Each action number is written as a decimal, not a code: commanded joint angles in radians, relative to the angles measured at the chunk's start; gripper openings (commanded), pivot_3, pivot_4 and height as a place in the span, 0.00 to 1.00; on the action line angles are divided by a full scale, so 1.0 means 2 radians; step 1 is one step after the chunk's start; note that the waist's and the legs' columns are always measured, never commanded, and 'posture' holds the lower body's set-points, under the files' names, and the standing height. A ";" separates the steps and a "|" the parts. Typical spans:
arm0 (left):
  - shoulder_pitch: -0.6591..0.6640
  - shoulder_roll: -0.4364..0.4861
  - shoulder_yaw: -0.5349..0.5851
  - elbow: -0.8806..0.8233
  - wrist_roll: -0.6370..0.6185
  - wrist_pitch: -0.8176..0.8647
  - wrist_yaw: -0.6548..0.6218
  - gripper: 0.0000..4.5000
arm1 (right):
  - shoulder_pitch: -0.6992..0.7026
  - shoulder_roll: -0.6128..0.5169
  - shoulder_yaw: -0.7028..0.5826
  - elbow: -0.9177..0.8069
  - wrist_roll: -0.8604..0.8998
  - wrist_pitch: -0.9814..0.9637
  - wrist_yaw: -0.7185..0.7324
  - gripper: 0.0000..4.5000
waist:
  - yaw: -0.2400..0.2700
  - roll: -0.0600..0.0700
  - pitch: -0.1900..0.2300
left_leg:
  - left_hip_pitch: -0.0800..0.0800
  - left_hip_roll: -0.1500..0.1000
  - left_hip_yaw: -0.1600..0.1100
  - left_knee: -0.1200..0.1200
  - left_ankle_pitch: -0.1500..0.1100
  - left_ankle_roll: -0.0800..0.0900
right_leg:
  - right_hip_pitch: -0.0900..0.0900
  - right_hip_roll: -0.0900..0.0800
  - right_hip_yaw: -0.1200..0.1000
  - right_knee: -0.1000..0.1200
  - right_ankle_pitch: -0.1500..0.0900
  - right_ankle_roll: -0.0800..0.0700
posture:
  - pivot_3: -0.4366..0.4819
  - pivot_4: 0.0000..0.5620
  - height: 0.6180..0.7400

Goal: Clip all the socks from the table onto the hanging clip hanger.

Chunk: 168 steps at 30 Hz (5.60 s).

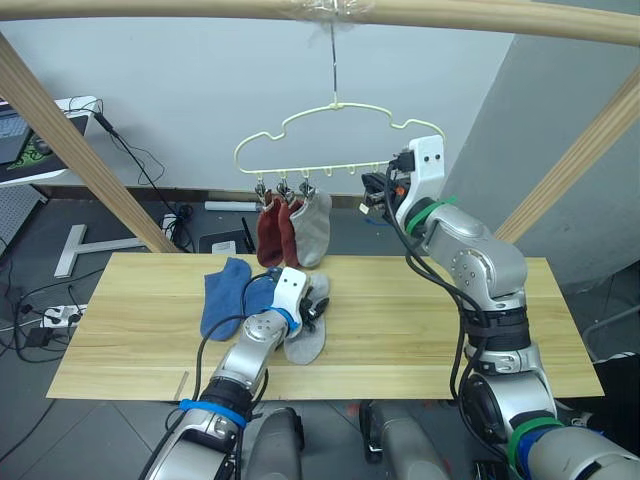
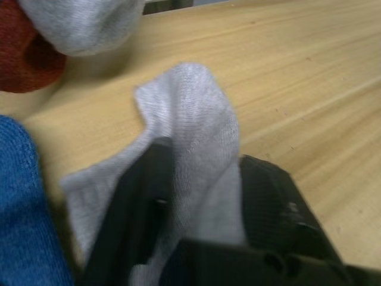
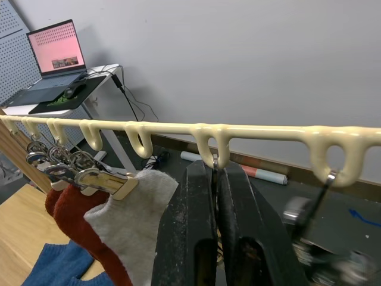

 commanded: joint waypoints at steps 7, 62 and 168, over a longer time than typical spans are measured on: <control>0.044 -0.033 0.019 -0.094 -0.052 0.007 -0.043 0.00 | -0.018 -0.019 -0.025 -0.002 0.022 0.031 0.007 0.00 | 0.000 0.000 0.000 | 0.000 0.000 0.000 0.000 0.000 0.000 | 0.000 0.000 0.000 0.000 0.000 0.000 | 0.40 0.46 1.00; -0.054 -0.093 0.025 -0.203 -0.041 -0.087 -0.001 0.00 | -0.139 0.030 -0.266 0.042 0.186 0.325 -0.151 0.06 | -0.002 0.000 0.000 | -0.003 -0.001 -0.003 0.001 0.000 0.000 | 0.000 0.000 -0.001 -0.002 0.000 0.001 | 0.37 0.44 1.00; -0.033 0.107 0.151 -0.443 -0.252 0.192 -0.075 1.00 | 0.065 0.016 0.020 -0.009 -0.098 -0.167 -0.078 0.51 | 0.009 0.001 0.001 | -0.004 -0.001 -0.005 0.004 0.000 0.000 | -0.001 0.001 -0.001 0.000 0.000 0.001 | 0.49 0.47 1.00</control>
